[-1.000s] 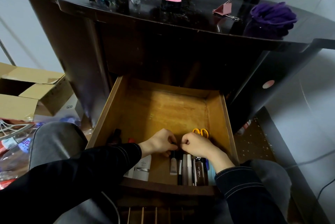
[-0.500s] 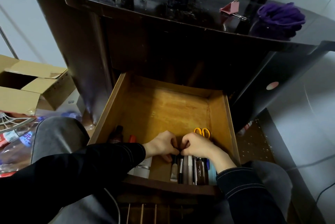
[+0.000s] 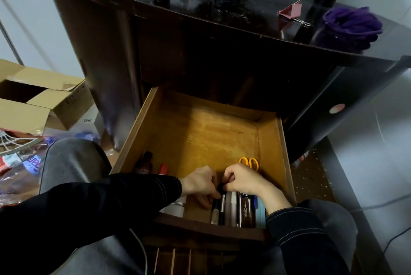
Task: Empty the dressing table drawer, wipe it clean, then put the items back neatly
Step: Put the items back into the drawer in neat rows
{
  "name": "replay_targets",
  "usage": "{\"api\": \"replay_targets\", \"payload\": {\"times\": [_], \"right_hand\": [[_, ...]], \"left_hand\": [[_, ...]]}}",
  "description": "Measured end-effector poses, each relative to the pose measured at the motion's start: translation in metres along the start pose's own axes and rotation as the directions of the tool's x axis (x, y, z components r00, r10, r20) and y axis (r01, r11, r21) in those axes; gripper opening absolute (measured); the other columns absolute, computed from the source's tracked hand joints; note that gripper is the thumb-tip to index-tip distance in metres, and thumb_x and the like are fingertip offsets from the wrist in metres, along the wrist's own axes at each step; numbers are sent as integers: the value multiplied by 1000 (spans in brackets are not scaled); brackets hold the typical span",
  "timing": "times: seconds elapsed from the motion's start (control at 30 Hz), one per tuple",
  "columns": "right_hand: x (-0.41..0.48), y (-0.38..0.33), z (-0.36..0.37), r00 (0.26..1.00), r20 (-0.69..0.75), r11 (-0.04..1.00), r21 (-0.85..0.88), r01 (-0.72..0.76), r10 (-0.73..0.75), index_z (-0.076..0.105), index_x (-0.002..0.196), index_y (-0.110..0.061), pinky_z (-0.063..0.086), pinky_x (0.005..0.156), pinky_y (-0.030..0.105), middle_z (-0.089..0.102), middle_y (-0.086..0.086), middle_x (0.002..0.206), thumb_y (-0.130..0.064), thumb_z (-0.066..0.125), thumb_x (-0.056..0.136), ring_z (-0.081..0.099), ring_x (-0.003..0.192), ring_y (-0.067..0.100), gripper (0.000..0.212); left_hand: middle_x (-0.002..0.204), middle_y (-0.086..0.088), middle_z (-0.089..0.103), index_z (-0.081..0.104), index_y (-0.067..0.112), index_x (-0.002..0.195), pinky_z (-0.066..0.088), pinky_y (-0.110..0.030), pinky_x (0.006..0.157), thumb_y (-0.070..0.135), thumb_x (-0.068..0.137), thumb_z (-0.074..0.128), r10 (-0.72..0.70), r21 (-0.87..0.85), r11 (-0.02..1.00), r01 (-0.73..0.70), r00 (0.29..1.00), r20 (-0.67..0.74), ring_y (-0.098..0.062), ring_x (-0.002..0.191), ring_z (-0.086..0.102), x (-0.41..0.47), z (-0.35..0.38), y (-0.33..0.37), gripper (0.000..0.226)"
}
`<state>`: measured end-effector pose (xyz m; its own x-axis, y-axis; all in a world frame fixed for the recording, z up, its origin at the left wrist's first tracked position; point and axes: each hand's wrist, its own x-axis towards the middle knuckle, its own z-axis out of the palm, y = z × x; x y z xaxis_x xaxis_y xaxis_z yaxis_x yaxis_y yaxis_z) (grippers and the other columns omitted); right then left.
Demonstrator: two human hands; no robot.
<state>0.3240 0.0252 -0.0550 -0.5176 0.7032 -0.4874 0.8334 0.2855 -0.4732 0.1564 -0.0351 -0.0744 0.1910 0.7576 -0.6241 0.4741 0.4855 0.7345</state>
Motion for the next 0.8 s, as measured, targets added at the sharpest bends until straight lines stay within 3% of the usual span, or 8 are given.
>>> {"api": "replay_targets", "payload": {"times": [0.3,0.57,0.8], "right_hand": [[1,2,1,1000,6,1000,-15,5,-5,69,88,-27,58,77,46,71,0,89,-21,78,81,69,86,20,12],[2,3,1,1000,8,1000,-15,-1,1,70,88,-28,60,81,48,71,-1,91,-21,79,79,69,87,18,15],[2,2,1,1000,12,1000,-17,2,-2,71,89,-28,60,82,47,71,-2,91,-20,78,80,69,87,17,14]], "left_hand": [[73,-18,71,61,-3,104,60,-32,51,4,88,74,-35,-20,999,35,999,8,-24,55,71,-4,2,3,22],[93,-30,72,59,-5,111,63,-38,57,-1,86,75,-49,-17,999,50,999,15,-23,54,71,-3,1,3,30],[86,-26,71,58,-1,108,63,-39,57,-2,86,74,-48,-13,999,48,999,24,-23,53,70,-1,2,2,28]]}}
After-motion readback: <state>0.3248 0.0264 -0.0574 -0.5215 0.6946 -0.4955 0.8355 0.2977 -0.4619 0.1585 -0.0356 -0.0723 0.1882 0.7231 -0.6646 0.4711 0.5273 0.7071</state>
